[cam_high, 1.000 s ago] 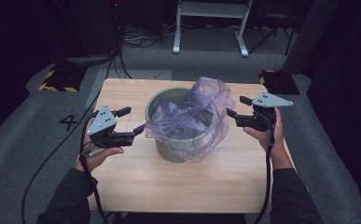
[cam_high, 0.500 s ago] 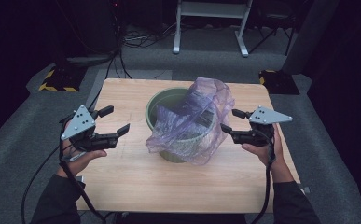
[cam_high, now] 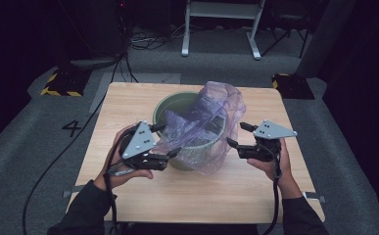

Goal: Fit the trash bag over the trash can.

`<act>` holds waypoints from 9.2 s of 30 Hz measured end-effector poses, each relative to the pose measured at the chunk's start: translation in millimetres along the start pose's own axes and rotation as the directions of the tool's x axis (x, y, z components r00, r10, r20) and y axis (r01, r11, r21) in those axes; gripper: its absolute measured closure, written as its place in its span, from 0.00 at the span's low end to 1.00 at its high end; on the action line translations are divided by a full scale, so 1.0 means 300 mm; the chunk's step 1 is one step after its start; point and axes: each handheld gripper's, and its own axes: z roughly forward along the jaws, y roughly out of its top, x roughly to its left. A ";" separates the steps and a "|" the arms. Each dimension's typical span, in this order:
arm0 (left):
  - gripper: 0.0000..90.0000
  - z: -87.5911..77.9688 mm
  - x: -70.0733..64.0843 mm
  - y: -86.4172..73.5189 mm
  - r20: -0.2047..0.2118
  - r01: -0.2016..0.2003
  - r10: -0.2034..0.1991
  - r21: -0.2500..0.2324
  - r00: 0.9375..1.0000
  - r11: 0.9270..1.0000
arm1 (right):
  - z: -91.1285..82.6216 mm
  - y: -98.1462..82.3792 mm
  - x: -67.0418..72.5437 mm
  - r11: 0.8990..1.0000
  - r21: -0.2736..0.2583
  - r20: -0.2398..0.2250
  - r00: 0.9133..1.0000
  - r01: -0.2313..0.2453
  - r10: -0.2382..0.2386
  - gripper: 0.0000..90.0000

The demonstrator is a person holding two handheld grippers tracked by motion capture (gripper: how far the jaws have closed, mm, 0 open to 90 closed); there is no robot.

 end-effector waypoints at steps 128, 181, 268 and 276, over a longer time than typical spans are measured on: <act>0.35 0.029 0.387 -0.385 -0.168 0.395 -0.425 -0.182 0.890 0.900 | 0.212 -0.010 -0.305 0.995 0.010 0.074 0.992 -0.099 0.098 0.48; 0.99 0.388 0.427 -0.386 -0.030 0.469 -0.470 0.155 0.882 0.870 | 0.540 0.114 -0.392 0.948 0.206 -0.096 0.960 -0.241 0.265 1.00; 1.00 0.228 0.141 -0.519 0.074 0.073 -0.099 0.297 0.992 0.952 | 0.280 -0.282 -0.036 0.931 0.328 -0.252 0.965 0.159 -0.077 1.00; 1.00 0.258 0.155 -0.559 0.051 0.102 -0.125 0.326 0.991 0.940 | 0.304 -0.326 -0.064 0.933 0.348 -0.251 0.968 0.094 -0.004 1.00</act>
